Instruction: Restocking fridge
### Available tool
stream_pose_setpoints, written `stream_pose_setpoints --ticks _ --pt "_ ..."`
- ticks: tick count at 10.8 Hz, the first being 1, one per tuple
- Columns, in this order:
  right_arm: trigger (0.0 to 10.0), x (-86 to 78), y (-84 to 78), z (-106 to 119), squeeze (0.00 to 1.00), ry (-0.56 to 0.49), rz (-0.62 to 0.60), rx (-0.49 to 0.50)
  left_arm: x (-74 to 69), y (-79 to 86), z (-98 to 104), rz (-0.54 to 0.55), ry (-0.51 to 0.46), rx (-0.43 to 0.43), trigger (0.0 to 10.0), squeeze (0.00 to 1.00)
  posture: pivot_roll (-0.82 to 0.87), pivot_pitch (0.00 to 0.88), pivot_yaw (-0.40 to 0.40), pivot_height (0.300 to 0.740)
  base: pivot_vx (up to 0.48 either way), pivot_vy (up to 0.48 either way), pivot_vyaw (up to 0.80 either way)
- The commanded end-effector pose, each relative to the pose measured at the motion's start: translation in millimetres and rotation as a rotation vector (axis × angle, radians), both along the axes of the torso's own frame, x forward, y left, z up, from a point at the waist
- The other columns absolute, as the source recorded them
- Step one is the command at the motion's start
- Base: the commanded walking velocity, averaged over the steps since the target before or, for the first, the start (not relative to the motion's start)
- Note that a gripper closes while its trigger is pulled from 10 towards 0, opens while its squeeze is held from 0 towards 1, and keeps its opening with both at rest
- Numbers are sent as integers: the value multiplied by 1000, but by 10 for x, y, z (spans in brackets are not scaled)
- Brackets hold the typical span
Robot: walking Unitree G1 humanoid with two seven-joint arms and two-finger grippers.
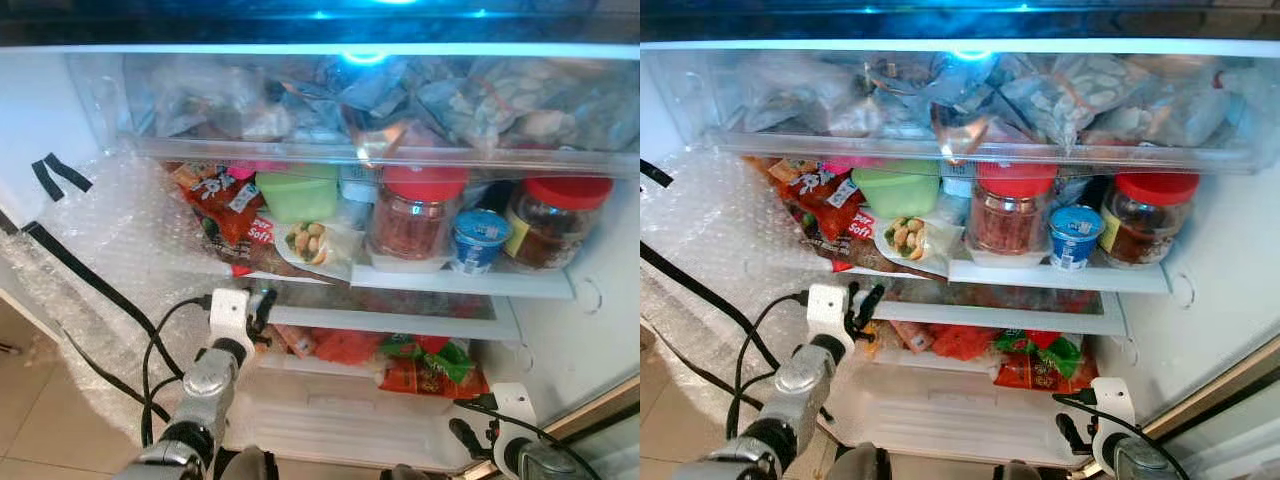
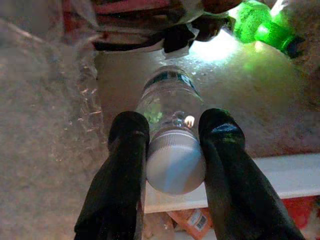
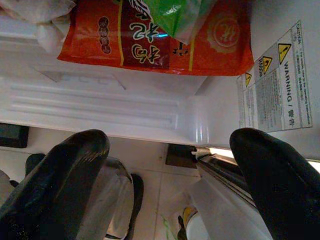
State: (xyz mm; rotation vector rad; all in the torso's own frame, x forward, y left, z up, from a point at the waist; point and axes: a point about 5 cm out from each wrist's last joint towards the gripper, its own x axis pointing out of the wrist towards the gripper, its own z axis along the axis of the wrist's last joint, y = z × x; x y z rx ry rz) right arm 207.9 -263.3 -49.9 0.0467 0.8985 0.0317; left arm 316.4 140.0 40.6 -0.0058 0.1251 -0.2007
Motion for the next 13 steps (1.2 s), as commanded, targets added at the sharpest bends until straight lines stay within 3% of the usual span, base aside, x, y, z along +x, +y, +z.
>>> stream_pose_setpoints --ticks 1,4,5,6,9,10,11,13 --pt "10000 -19 -15 -6 0 1 -11 4 -171 80 -304 42 191 9 10000 0 -75 76 8 650 0 0 0" --pt "10000 -27 -20 -8 0 3 -9 3 -104 52 -255 41 195 13 10000 0 -95 63 7 650 0 0 0" --pt "10000 -27 -21 -7 0 3 -9 3 -102 51 -254 41 195 13 10000 133 -95 63 7 650 0 0 0" --pt "10000 -21 -20 -4 0 1 -7 0 -94 62 -249 61 195 2 10000 867 -88 63 5 650 0 0 0" --pt "10000 -7 -16 2 0 0 -5 1 -69 92 -206 91 163 -2 10000 867 -79 63 8 650 0 0 0" --pt "10000 -2 -13 4 0 -2 -6 1 -49 103 -174 98 143 -5 10000 749 -83 63 9 650 0 0 0" --pt "10000 1 -12 5 0 -4 -8 0 -34 101 -143 93 120 -3 10000 0 -79 60 10 650 0 0 0" --pt "10000 7 -3 4 0 -5 -9 -1 -17 117 -46 70 26 11 10000 0 -69 58 13 650 0 0 0"
